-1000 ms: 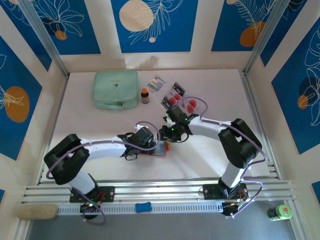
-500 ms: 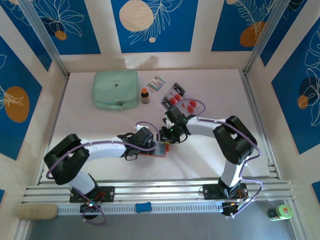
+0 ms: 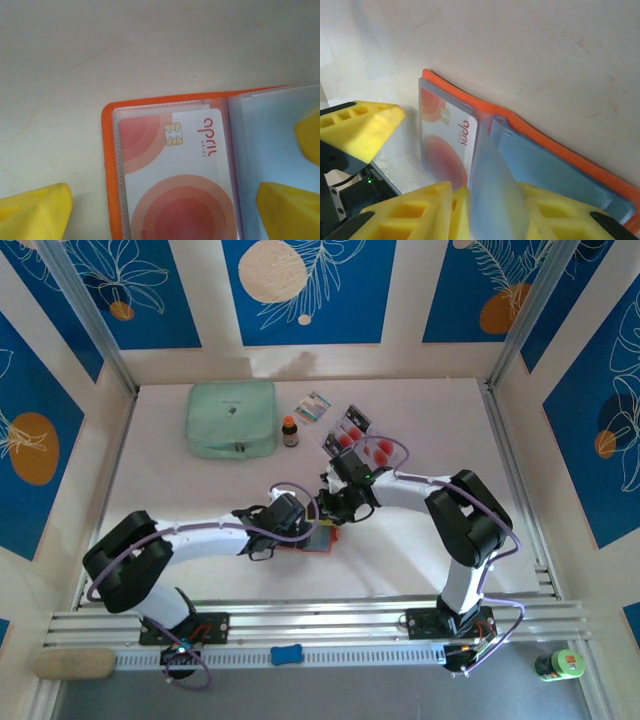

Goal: Put the credit cards into the card holder

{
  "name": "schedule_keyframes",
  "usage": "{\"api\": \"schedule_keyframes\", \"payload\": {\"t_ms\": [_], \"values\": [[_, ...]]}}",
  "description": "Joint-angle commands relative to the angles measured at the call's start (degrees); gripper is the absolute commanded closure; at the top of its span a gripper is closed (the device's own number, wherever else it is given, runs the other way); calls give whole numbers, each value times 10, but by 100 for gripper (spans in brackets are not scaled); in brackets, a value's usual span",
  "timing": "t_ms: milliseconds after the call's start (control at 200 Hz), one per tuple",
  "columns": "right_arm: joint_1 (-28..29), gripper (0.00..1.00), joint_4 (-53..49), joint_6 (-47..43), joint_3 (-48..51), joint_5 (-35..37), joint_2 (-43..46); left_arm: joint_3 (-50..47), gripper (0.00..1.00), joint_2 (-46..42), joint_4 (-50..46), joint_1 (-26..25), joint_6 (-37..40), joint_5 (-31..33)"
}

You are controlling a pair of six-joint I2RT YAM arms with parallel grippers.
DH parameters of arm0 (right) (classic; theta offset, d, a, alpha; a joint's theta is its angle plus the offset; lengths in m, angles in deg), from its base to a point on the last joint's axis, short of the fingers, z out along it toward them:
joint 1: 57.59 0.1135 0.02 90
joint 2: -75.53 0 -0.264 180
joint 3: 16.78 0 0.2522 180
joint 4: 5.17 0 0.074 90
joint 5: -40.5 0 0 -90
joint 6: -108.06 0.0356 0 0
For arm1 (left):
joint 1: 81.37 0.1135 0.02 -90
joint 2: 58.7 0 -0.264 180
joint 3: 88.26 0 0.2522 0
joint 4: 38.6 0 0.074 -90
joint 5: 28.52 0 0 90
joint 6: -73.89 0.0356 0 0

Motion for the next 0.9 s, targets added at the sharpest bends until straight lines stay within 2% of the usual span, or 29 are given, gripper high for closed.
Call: {"api": "schedule_keyframes", "payload": {"t_ms": [0, 470, 895], "values": [[3, 62, -13, 13, -18, -32, 15, 1, 4, -47, -27, -2, 1, 24], [41, 54, -53, 35, -106, -19, -29, -51, 2, -211, -71, 29, 6, 62], [53, 54, -52, 44, -173, -24, -116, -78, 1, -238, -70, 39, 3, 61]]}}
